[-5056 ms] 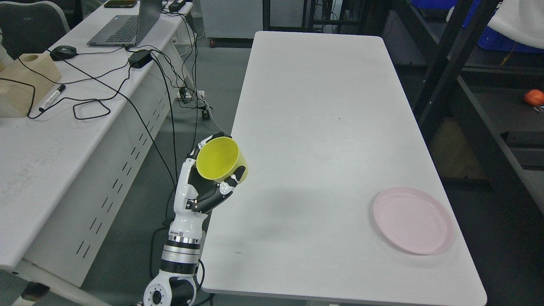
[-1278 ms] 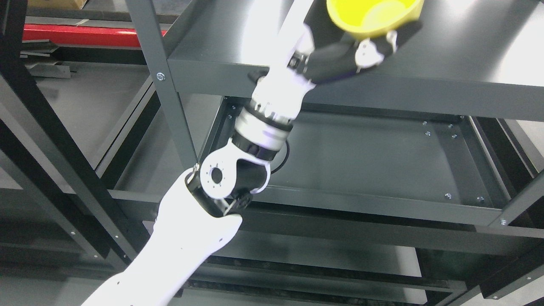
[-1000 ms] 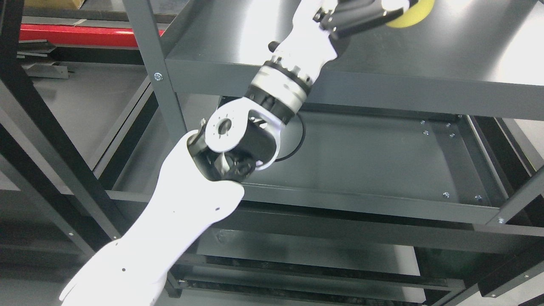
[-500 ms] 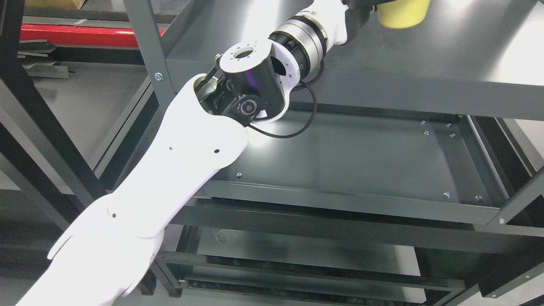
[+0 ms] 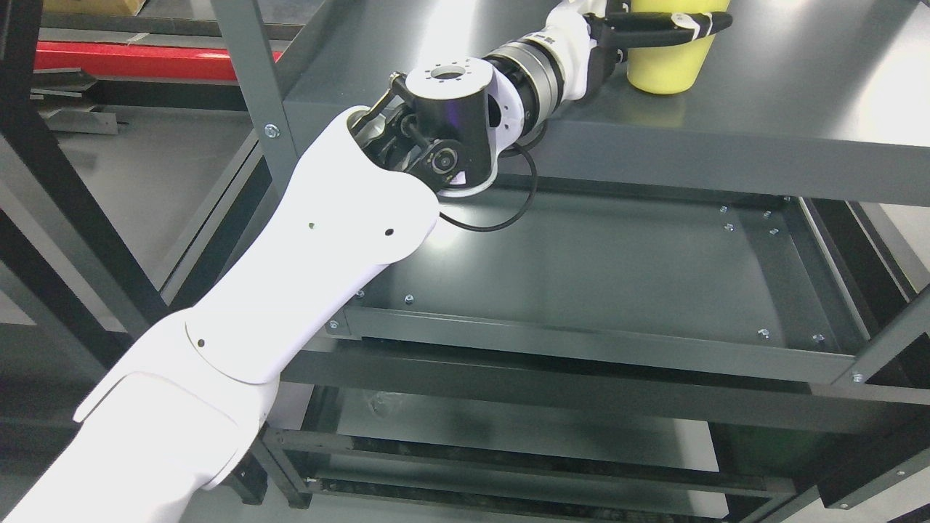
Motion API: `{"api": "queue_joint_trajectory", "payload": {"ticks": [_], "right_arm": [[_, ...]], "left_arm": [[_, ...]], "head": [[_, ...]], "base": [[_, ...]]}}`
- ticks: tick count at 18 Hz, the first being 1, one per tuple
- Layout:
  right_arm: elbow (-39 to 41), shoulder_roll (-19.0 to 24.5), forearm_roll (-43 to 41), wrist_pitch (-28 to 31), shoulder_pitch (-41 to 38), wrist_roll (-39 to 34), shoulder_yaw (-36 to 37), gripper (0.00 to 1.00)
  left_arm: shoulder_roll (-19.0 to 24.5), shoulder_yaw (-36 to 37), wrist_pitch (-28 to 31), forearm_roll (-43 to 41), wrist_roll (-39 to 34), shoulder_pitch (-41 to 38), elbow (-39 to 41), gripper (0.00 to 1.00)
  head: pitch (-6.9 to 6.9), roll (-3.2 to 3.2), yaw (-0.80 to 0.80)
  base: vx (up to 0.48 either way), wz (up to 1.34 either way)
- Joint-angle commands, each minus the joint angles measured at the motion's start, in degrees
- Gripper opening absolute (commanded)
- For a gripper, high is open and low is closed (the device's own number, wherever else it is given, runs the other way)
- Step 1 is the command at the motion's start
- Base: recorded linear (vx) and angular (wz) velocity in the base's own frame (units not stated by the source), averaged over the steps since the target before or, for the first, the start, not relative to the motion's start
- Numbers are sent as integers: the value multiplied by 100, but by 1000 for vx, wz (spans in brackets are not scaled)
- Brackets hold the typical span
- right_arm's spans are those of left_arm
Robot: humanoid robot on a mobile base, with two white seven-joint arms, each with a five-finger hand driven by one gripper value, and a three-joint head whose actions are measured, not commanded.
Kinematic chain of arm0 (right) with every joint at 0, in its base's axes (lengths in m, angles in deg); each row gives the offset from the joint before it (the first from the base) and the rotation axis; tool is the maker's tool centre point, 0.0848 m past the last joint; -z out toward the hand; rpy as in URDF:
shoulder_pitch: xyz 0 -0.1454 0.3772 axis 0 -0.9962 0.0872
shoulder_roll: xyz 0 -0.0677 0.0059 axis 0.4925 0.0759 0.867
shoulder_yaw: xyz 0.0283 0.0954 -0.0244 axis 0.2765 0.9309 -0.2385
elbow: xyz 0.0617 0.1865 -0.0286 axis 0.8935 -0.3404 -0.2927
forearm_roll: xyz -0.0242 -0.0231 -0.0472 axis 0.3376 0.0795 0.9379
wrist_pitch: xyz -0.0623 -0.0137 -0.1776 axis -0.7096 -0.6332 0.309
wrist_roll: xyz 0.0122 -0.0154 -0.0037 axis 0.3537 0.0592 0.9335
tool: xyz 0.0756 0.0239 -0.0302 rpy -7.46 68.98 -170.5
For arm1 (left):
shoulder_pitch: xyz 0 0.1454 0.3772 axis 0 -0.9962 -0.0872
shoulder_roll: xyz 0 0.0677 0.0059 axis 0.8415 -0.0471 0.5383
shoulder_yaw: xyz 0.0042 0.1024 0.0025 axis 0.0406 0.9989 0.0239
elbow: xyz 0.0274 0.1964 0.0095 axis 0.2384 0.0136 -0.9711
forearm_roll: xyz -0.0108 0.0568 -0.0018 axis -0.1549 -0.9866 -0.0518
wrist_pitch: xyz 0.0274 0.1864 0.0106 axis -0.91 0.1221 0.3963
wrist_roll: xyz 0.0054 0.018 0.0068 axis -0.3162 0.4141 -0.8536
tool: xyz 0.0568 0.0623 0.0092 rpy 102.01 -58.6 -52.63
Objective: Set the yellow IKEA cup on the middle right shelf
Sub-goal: 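Set the cup upright on the shelf and open the left hand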
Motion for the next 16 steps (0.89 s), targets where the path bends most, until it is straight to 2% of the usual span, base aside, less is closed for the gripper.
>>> {"api": "queue_joint_trajectory", "payload": {"ticks": [1, 4, 16], "right_arm": [[0, -100, -141, 4, -79, -4, -97, 99], [0, -100, -141, 4, -79, -4, -97, 99], [0, -100, -141, 4, -79, -4, -97, 99]], "left_arm": [[100, 189, 49, -263, 50, 54, -191, 91], [100, 136, 31, -316, 67, 72, -94, 99], [100, -971, -126, -1538, 76, 19, 898, 99]], "head": [[0, 0, 0], [0, 0, 0], [0, 0, 0]], "base": [[0, 0], [0, 0], [0, 0]]}}
